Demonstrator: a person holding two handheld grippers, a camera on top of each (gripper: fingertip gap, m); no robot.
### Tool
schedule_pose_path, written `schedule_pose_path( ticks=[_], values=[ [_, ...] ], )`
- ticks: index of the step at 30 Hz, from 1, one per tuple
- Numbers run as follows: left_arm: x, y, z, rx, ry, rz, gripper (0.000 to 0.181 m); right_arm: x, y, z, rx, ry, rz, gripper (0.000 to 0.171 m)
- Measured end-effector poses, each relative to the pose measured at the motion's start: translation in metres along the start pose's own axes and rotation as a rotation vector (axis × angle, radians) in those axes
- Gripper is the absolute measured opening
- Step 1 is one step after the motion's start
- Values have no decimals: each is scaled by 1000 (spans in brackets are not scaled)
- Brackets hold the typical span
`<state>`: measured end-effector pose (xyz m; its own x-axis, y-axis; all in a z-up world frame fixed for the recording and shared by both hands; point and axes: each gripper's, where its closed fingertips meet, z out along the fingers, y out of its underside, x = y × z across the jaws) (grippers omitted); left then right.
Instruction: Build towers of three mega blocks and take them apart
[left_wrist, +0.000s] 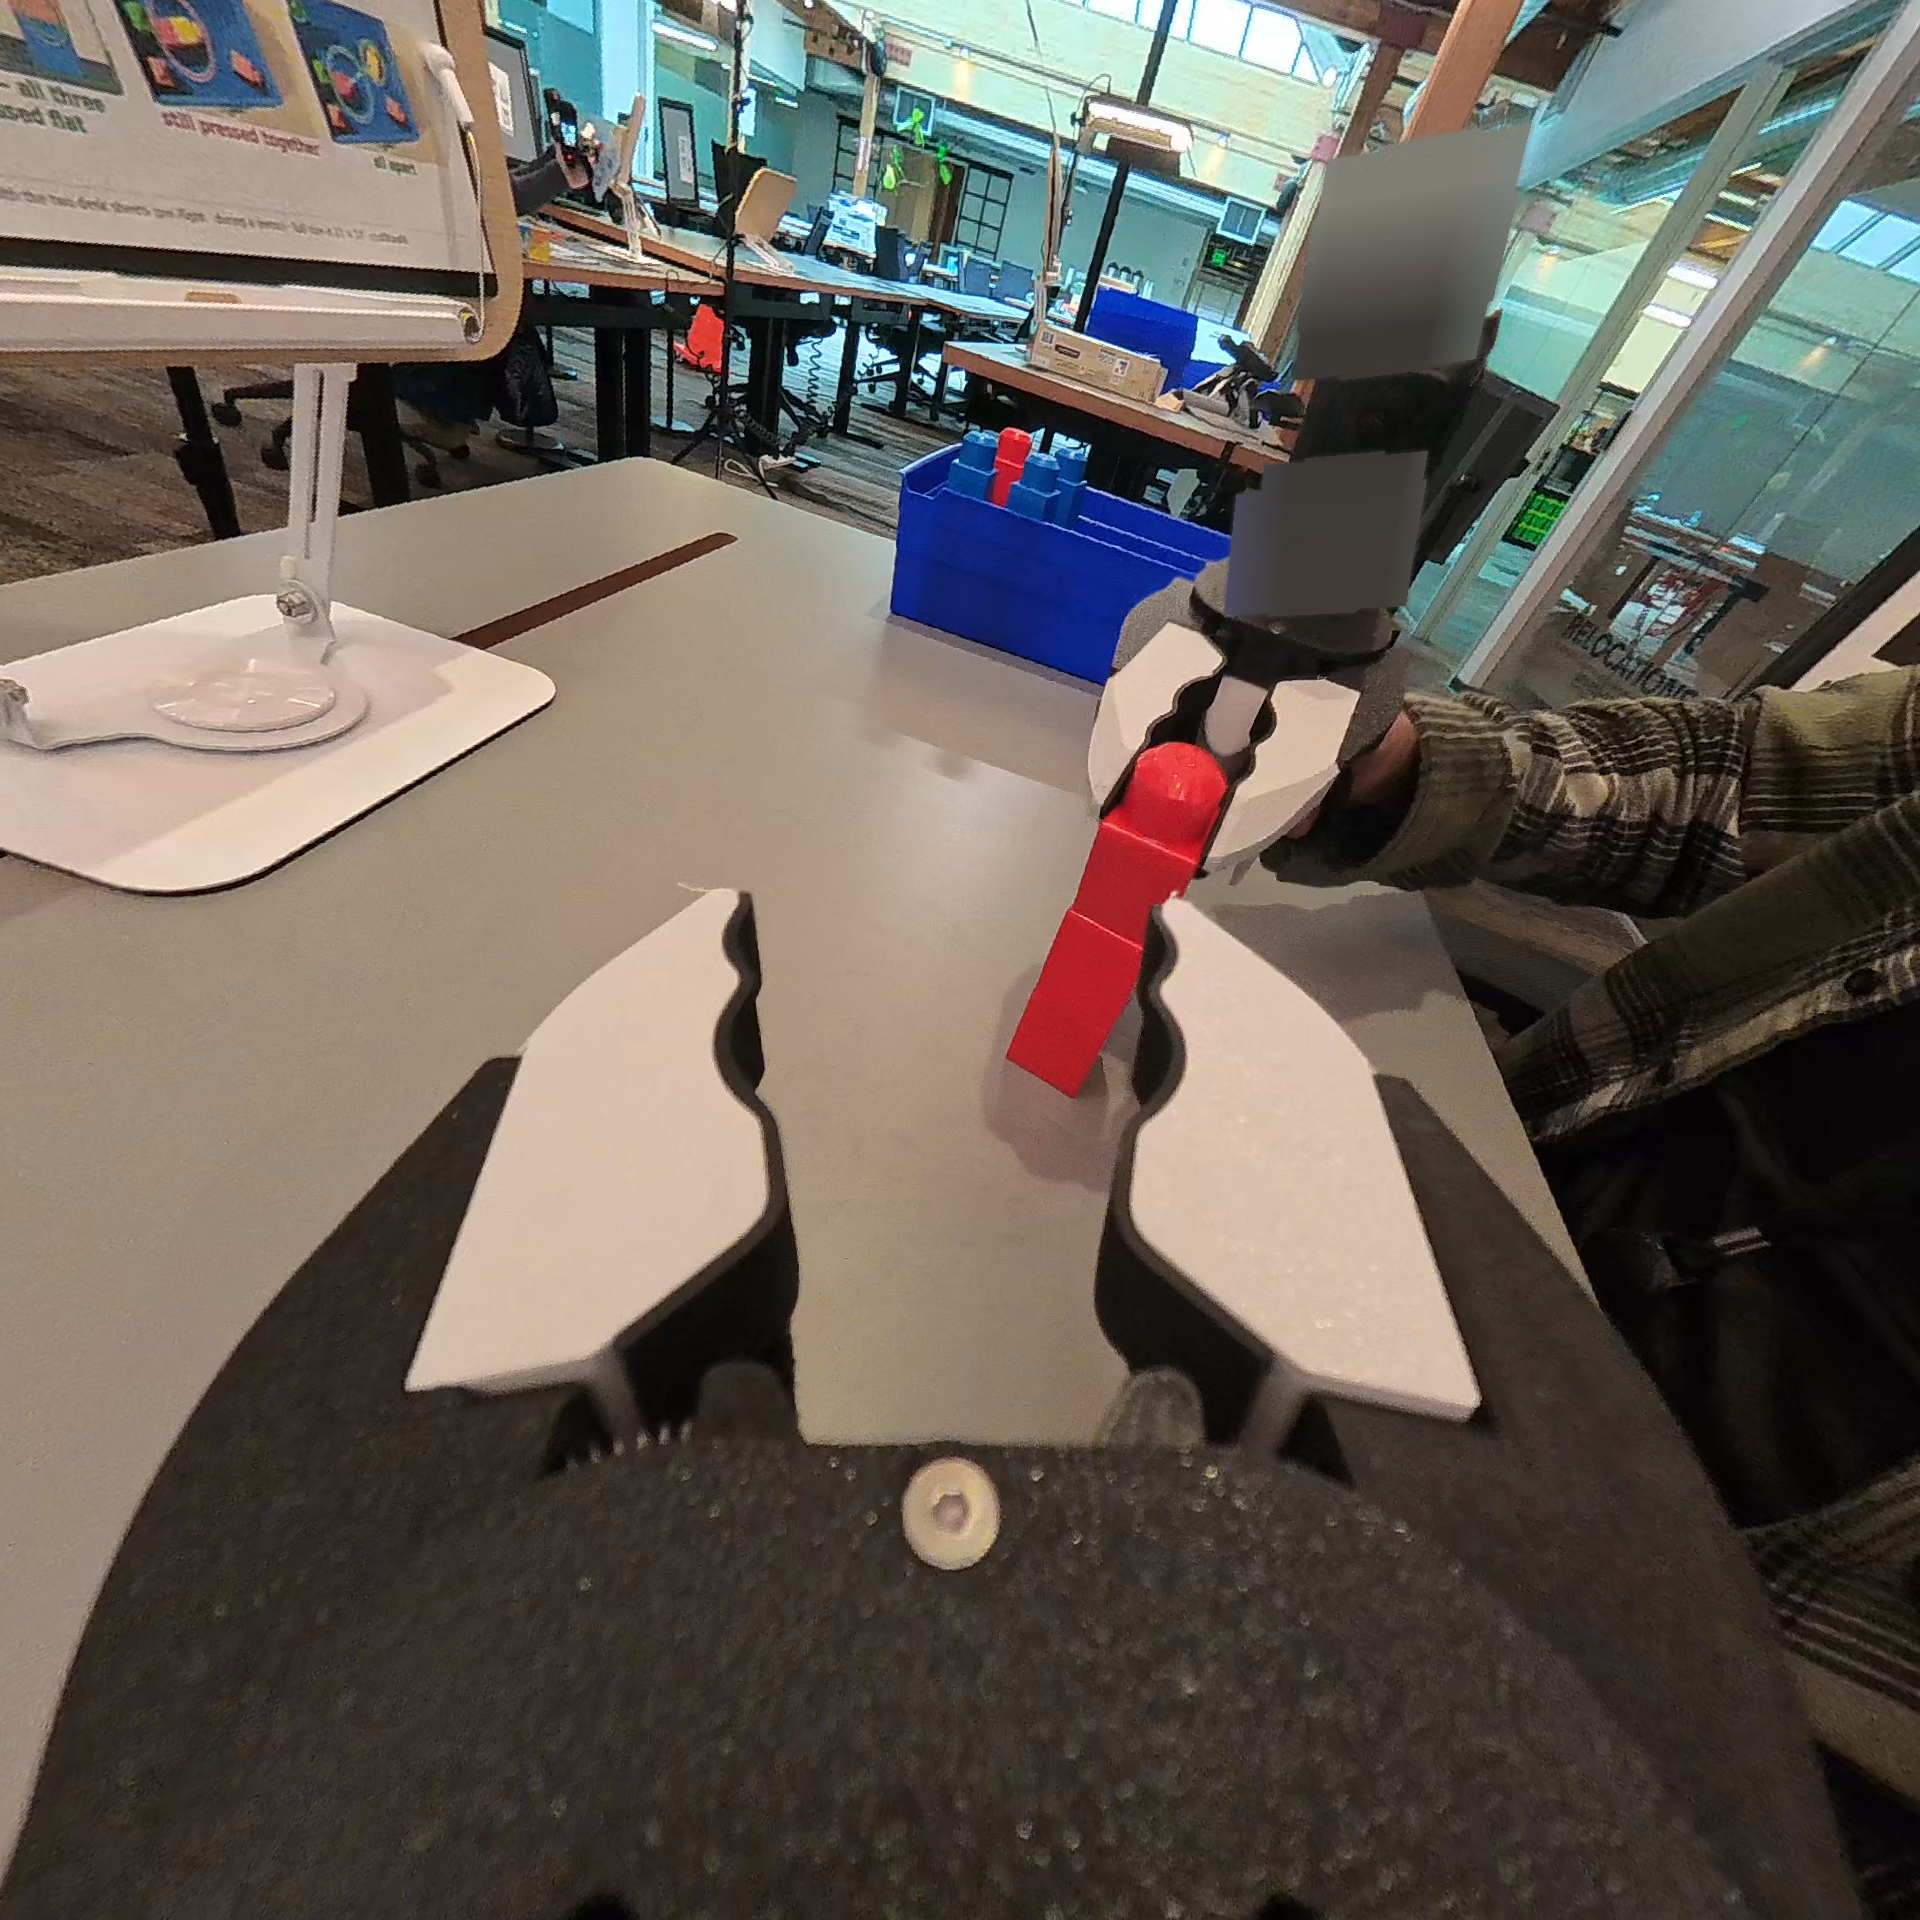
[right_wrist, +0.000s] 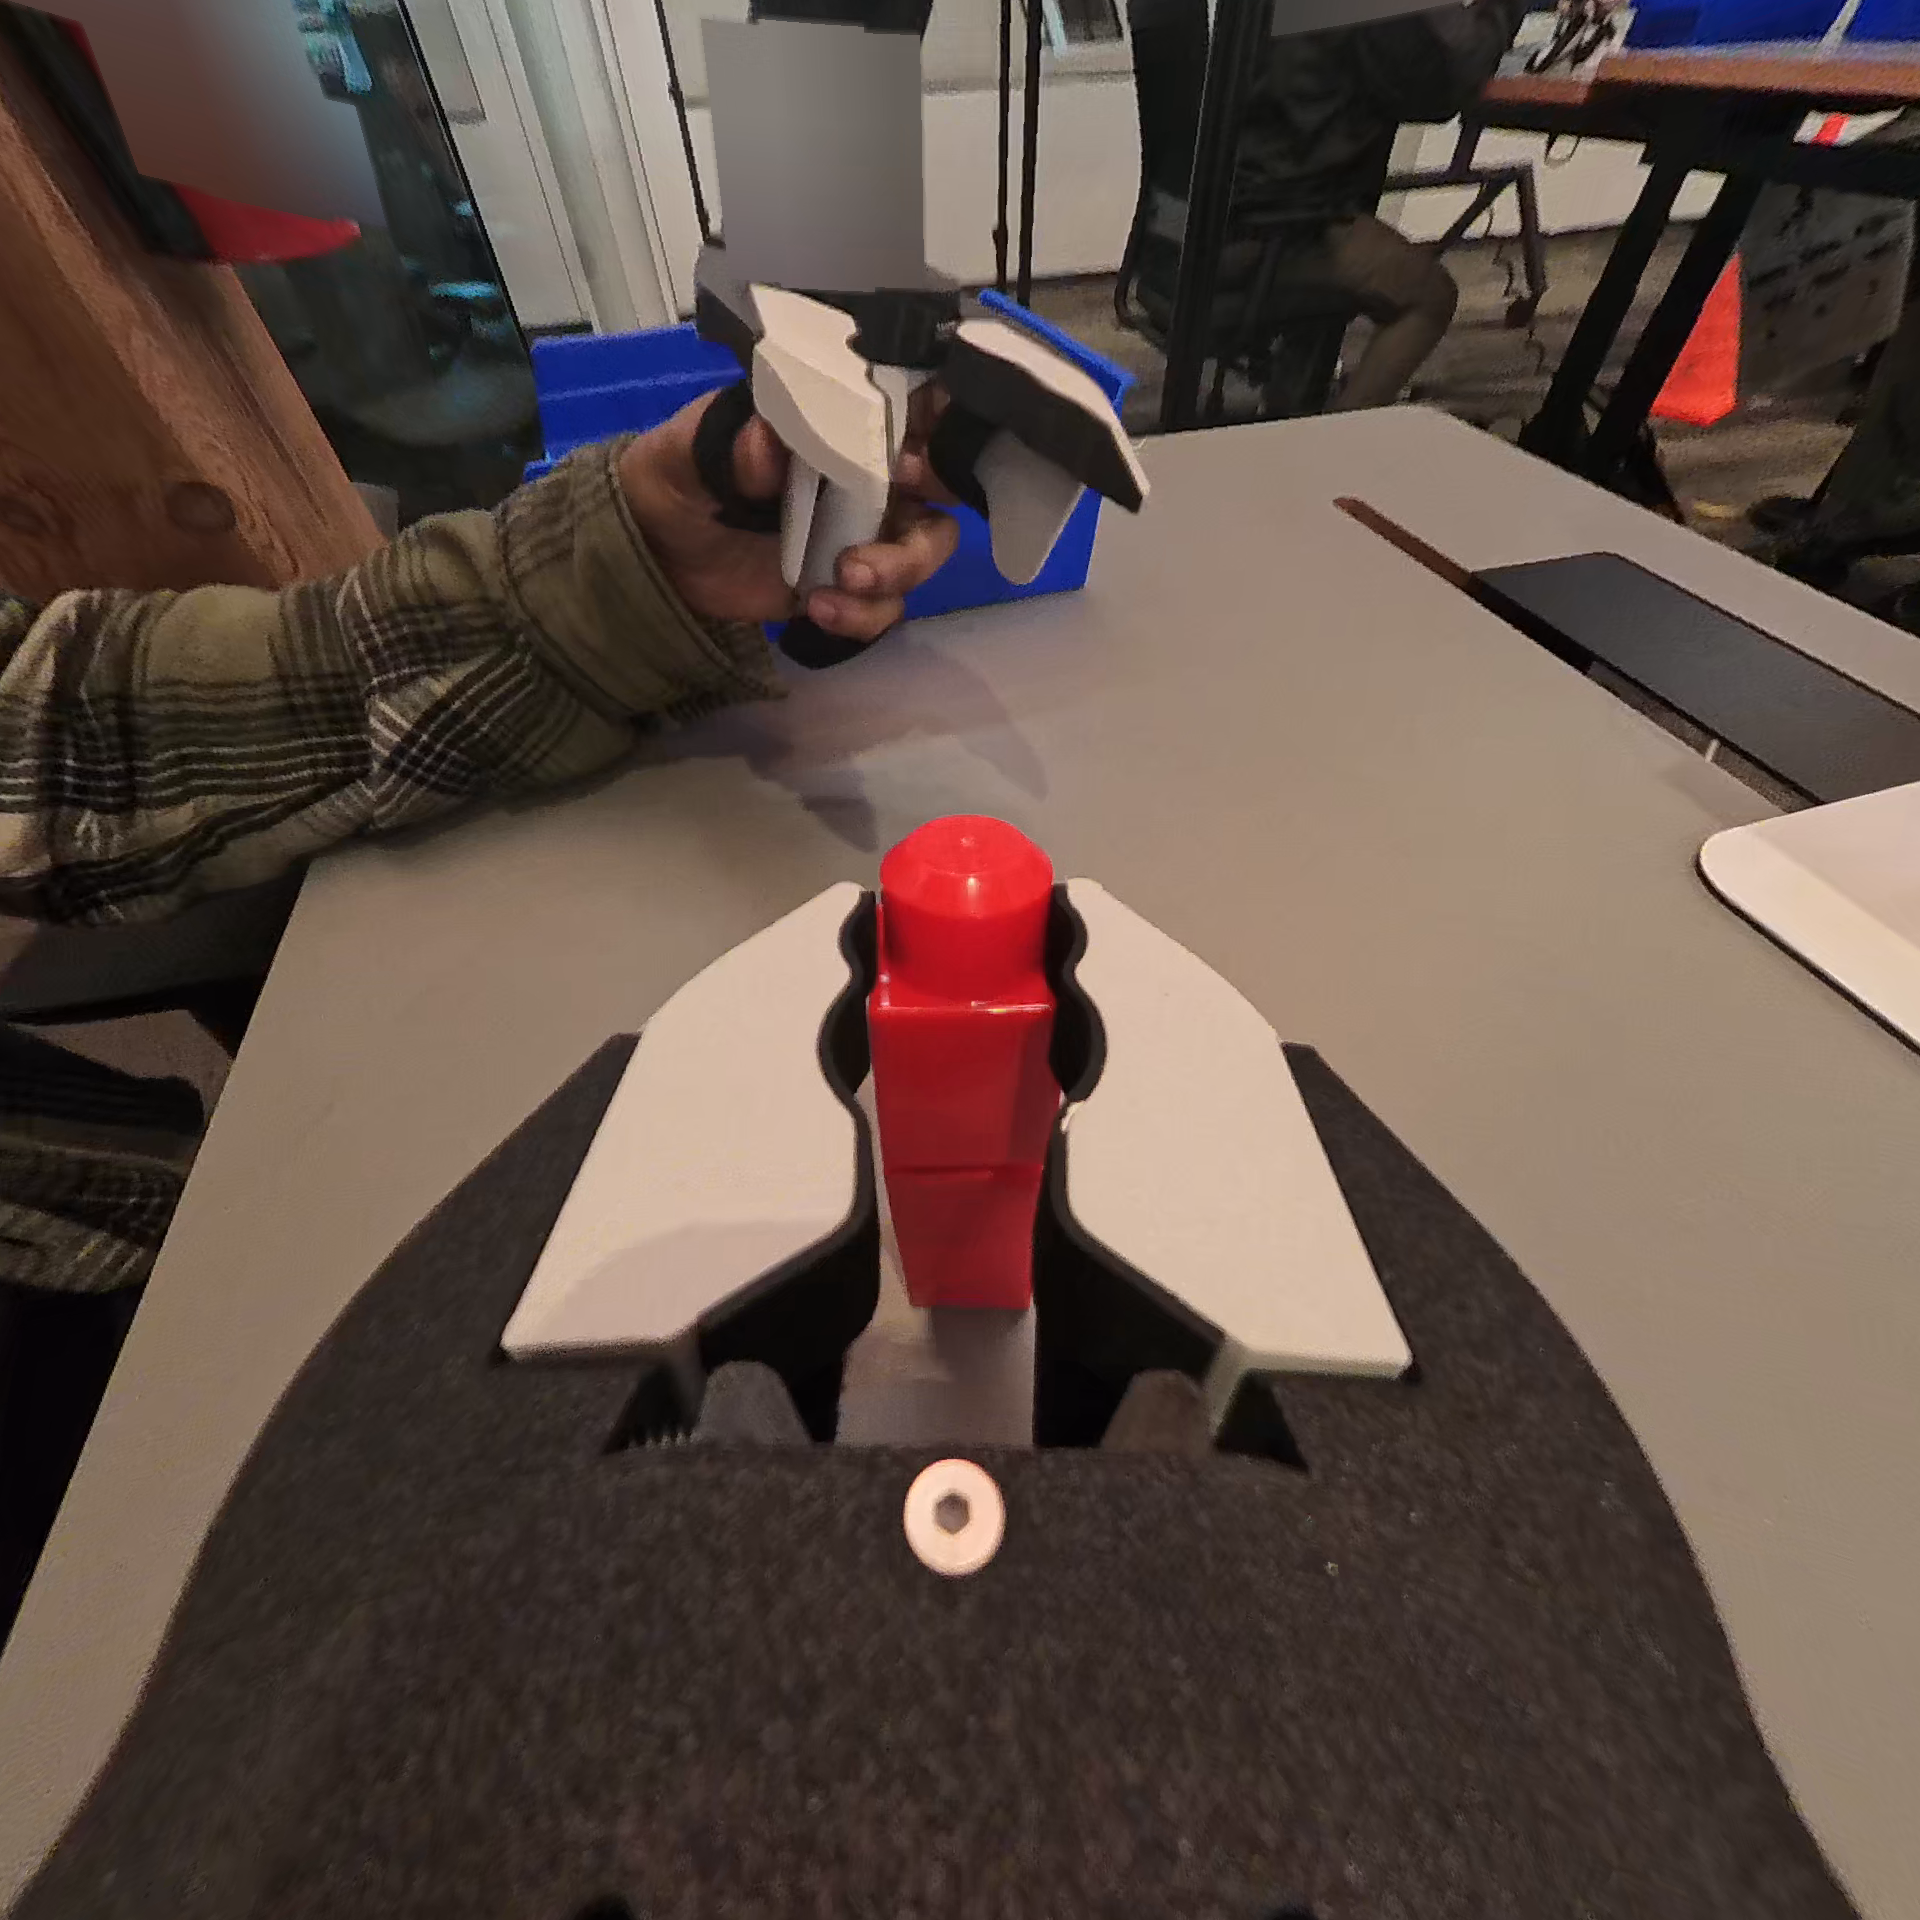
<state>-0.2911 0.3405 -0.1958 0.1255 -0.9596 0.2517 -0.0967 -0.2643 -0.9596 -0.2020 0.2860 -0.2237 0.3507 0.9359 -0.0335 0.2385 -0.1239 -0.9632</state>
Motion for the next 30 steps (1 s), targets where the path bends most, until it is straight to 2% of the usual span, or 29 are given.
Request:
schedule_pose_path(
  ticks=[14, 23, 26, 30],
  values=[
    [-2, 6, 4, -26, -7, -15, 66, 2, 3, -3, 113, 65, 26, 33],
    [6, 11, 12, -42, 23, 12, 71, 2, 0, -2, 61, 67, -40, 31],
    [8, 17, 19, -77, 22, 41, 73, 2, 4, -2, 29, 58, -90, 72],
    [9, 21, 23, -97, 21, 49, 76, 11, -2, -6, -36, 141, -28, 122]
  ],
)
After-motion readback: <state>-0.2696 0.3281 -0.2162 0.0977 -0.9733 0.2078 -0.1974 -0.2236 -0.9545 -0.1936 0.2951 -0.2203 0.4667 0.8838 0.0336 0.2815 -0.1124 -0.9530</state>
